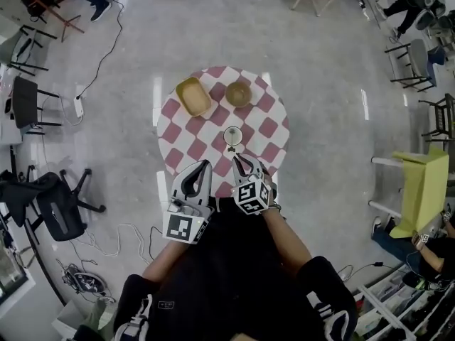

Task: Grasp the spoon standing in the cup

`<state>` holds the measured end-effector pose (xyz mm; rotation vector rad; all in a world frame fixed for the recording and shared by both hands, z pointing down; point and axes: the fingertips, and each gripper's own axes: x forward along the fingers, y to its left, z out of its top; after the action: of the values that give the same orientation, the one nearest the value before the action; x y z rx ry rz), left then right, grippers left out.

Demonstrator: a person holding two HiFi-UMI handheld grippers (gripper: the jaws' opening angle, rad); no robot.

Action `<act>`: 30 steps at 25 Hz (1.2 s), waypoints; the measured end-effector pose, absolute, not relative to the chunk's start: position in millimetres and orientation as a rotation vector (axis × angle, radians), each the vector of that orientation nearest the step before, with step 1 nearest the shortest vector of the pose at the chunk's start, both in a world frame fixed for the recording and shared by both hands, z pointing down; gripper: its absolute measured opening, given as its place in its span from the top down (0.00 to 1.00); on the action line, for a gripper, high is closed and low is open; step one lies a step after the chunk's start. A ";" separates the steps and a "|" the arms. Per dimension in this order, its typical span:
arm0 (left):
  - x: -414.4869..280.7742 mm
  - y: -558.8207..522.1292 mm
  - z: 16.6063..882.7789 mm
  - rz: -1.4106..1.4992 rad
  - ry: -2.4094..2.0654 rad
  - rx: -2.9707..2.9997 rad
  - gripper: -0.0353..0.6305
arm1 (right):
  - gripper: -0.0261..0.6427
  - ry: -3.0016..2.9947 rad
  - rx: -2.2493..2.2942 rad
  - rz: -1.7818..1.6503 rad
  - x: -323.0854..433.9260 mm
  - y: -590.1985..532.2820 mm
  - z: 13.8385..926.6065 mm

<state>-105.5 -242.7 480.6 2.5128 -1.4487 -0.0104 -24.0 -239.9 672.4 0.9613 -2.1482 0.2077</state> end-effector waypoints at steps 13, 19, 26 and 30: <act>-122.4 -287.1 500.9 0.031 -1.408 2.471 0.93 | 0.78 -1.847 0.623 -0.020 -29.7 -253.3 772.9; -128.4 -289.4 504.3 0.037 -1.424 2.458 0.93 | 0.78 -1.806 0.590 -0.071 -33.2 -254.6 794.5; -126.4 -285.3 505.2 0.046 -1.430 2.453 0.93 | 0.85 -1.811 0.625 -0.105 -32.7 -260.6 795.2; -123.0 -278.7 500.6 0.038 -1.440 2.465 0.93 | 0.86 -1.840 0.667 -0.110 -31.3 -261.9 784.1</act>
<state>-123.0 -278.7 500.6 2.4653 -1.4396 0.0380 -31.3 -261.9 784.1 0.6674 -1.8398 -0.1096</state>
